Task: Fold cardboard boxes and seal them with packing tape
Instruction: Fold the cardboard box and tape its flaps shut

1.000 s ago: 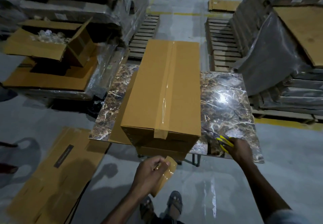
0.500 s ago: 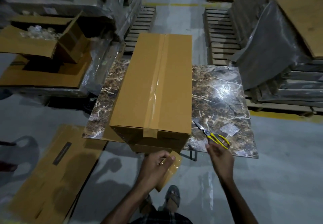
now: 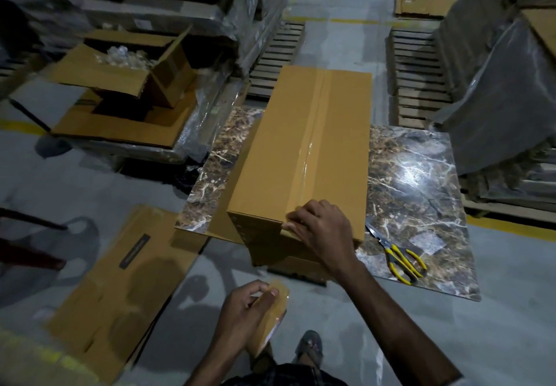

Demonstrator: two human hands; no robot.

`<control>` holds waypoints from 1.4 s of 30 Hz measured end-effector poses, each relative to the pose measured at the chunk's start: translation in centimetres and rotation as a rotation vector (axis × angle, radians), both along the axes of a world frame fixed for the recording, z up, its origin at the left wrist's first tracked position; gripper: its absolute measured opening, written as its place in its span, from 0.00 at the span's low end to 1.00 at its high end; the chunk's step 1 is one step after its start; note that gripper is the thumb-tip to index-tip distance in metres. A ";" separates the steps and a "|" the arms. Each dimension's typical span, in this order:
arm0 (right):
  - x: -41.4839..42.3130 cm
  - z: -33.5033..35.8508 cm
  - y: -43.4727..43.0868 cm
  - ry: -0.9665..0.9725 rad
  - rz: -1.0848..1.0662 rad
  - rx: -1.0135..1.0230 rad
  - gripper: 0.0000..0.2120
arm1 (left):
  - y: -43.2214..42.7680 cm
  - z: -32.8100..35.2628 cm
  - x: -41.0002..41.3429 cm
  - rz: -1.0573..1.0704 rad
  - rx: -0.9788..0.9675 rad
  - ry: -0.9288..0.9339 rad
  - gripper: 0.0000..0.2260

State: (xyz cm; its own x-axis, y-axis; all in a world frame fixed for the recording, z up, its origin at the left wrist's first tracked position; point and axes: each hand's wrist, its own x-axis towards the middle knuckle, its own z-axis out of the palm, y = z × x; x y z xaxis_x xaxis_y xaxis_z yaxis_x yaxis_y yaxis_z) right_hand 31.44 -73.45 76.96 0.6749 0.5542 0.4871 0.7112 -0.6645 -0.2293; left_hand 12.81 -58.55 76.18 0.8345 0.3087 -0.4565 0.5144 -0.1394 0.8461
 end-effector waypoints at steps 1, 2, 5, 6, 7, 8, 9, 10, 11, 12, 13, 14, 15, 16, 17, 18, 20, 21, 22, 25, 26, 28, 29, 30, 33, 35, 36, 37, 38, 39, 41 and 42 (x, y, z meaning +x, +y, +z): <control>0.3 -0.2 0.0 -0.015 -0.002 -0.011 0.13 | 0.1 -0.1 -0.2 0.014 -0.008 -0.002 0.09; 0.4 -0.4 0.0 -0.049 -0.005 -0.022 0.14 | 0.1 -0.2 -0.3 0.025 -0.015 0.004 0.09; 0.4 -1.2 0.0 -0.141 0.011 -0.066 0.16 | 0.1 -0.6 -0.8 0.053 -0.037 0.028 0.06; 0.4 -1.5 0.0 -0.179 0.018 -0.095 0.16 | 0.2 -0.8 -1.0 0.054 -0.045 0.031 0.06; 0.3 -1.7 -0.1 -0.214 0.030 -0.127 0.16 | 0.2 -0.9 -1.1 0.054 -0.051 0.031 0.06; 0.4 -1.9 -0.2 -0.248 0.044 -0.153 0.15 | 0.3 -0.8 -1.2 0.054 -0.055 0.031 0.05; 0.5 -2.1 -0.4 -0.272 0.058 -0.171 0.15 | 0.3 -0.6 -1.2 0.059 -0.058 0.028 0.05; 0.5 -2.1 -0.5 -0.290 0.067 -0.190 0.15 | 0.4 -0.3 -1.1 0.064 -0.062 0.022 0.05; 0.5 -2.0 -0.6 -0.292 0.072 -0.218 0.16 | 0.6 -0.2 -1.1 0.065 -0.070 0.016 0.04; 0.5 -1.8 -0.7 -0.279 0.074 -0.244 0.17 | 0.8 0.0 -1.1 0.058 -0.076 0.010 0.05; 0.6 -1.4 -0.8 -0.247 0.073 -0.264 0.19 | 0.9 0.3 -1.0 0.049 -0.080 0.001 0.06; 0.8 -1.0 -1.1 -0.196 0.075 -0.282 0.21 | 1.1 0.5 -0.9 0.041 -0.083 -0.004 0.06; 1.0 -0.5 -1.3 -0.130 0.078 -0.304 0.23 | 1.3 0.8 -0.8 0.036 -0.088 -0.005 0.06; 1.2 0.1 -1.6 -0.062 0.086 -0.326 0.26 | 1.5 0.9 -0.7 0.034 -0.093 0.000 0.05; 1.4 0.6 -1.9 -0.007 0.095 -0.347 0.28 | 1.6 1.0 -0.7 0.033 -0.096 0.001 0.06; 1.6 1.0 -2.4 0.023 0.102 -0.361 0.30 | 1.8 1.0 -0.7 0.030 -0.099 -0.004 0.08; 1.6 1.4 -3.3 0.034 0.099 -0.360 0.33 | 2.1 0.9 -0.7 0.019 -0.109 -0.013 0.09; 1.5 1.5 -3.6 0.040 0.088 -0.359 0.34 | 2.2 0.9 -0.7 0.004 -0.114 -0.017 0.10; 1.4 1.6 -3.8 0.056 0.082 -0.368 0.34 | 2.3 0.9 -0.7 -0.017 -0.114 -0.023 0.10; 1.7 2.8 -3.4 0.197 0.102 -0.442 0.36 | 2.4 1.5 -0.8 -0.070 -0.129 -0.054 0.09; 1.8 3.3 -3.3 0.261 0.097 -0.474 0.38 | 2.4 1.7 -0.7 -0.085 -0.130 -0.066 0.09; 1.2 4.4 -3.2 0.364 0.074 -0.467 0.42 | 2.7 2.2 -0.4 -0.109 -0.108 -0.068 0.07; 0.3 5.0 -3.3 0.422 0.063 -0.388 0.42 | 2.8 2.4 -0.2 -0.125 -0.094 -0.066 0.07; -1.0 5.6 -3.3 0.490 0.046 -0.243 0.40 | 2.9 2.7 0.1 -0.144 -0.083 -0.075 0.08; -6.6 6.2 -2.6 0.743 -0.013 0.279 0.32 | 3.1 4.0 1.3 -0.185 -0.047 -0.098 0.07; -9.7 5.9 -1.5 1.022 0.013 0.408 0.31 | 3.1 4.7 2.1 -0.220 -0.004 -0.121 0.09; -10.8 5.4 -1.0 1.123 0.026 0.443 0.29 | 3.0 4.9 2.5 -0.245 0.031 -0.130 0.11; -11.4 4.9 -0.6 1.185 0.026 0.492 0.24 | 3.1 4.9 2.8 -0.273 0.074 -0.136 0.11; -11.8 4.6 -0.3 1.222 0.006 0.562 0.18 | 3.1 4.8 3.1 -0.295 0.120 -0.147 0.10; -11.9 4.4 -0.1 1.244 -0.025 0.642 0.14 | 3.2 4.7 3.3 -0.319 0.161 -0.158 0.09; -12.1 4.3 -0.2 1.268 -0.094 0.769 0.09 | 3.4 4.6 3.6 -0.373 0.202 -0.161 0.09; -12.1 4.3 -0.3 1.266 -0.120 0.795 0.07 | 3.4 4.7 3.8 -0.406 0.216 -0.152 0.09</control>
